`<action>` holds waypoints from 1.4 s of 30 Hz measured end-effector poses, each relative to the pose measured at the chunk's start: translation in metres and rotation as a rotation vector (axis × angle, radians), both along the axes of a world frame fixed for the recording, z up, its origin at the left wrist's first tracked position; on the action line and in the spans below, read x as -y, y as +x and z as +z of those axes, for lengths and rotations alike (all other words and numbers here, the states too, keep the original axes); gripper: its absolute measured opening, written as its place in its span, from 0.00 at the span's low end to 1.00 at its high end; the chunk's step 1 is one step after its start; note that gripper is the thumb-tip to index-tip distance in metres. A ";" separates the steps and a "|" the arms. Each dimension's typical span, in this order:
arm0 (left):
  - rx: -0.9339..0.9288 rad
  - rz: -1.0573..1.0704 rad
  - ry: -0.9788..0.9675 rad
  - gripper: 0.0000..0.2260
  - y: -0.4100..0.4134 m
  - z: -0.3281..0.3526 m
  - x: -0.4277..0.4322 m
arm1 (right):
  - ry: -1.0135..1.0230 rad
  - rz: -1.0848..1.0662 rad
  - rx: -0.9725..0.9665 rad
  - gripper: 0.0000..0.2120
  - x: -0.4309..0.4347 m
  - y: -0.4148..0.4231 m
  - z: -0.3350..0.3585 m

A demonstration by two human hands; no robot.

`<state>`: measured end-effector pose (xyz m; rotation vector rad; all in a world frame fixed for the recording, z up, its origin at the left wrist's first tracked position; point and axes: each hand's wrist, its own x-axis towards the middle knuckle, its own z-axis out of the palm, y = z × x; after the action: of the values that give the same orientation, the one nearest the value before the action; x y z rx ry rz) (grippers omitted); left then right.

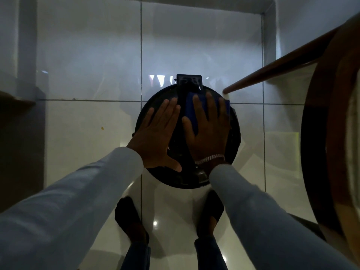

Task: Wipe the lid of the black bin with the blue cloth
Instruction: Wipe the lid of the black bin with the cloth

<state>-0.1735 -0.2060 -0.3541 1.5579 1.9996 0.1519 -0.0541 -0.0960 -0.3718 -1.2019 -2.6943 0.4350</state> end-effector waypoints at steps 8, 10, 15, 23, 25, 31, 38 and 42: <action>-0.024 -0.021 -0.015 0.65 -0.001 -0.001 0.000 | -0.040 -0.029 0.024 0.29 0.034 0.063 0.000; -0.033 -0.031 -0.005 0.64 -0.001 -0.003 0.000 | -0.049 -0.161 0.020 0.28 0.023 0.031 0.001; -0.034 -0.013 0.002 0.64 -0.001 -0.003 0.001 | -0.026 0.039 0.099 0.30 0.045 0.048 0.004; -0.040 -0.035 -0.013 0.65 -0.002 -0.004 0.000 | -0.097 -0.109 0.054 0.28 0.032 0.057 0.007; -0.043 -0.032 -0.003 0.64 -0.002 -0.004 0.001 | -0.073 -0.191 0.085 0.28 0.031 0.028 0.008; -0.045 -0.032 0.023 0.63 -0.001 -0.004 0.003 | -0.113 0.111 0.167 0.27 0.065 0.064 0.016; -0.002 -0.005 0.056 0.64 -0.002 -0.008 0.004 | -0.071 -0.064 0.112 0.28 0.018 0.005 0.008; 0.047 0.026 0.092 0.65 -0.002 -0.007 0.006 | -0.045 0.235 0.161 0.27 0.042 0.047 0.010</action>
<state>-0.1755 -0.2123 -0.3611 1.5703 2.0023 0.2914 -0.0075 -0.1382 -0.3614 -0.9719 -2.9950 0.4495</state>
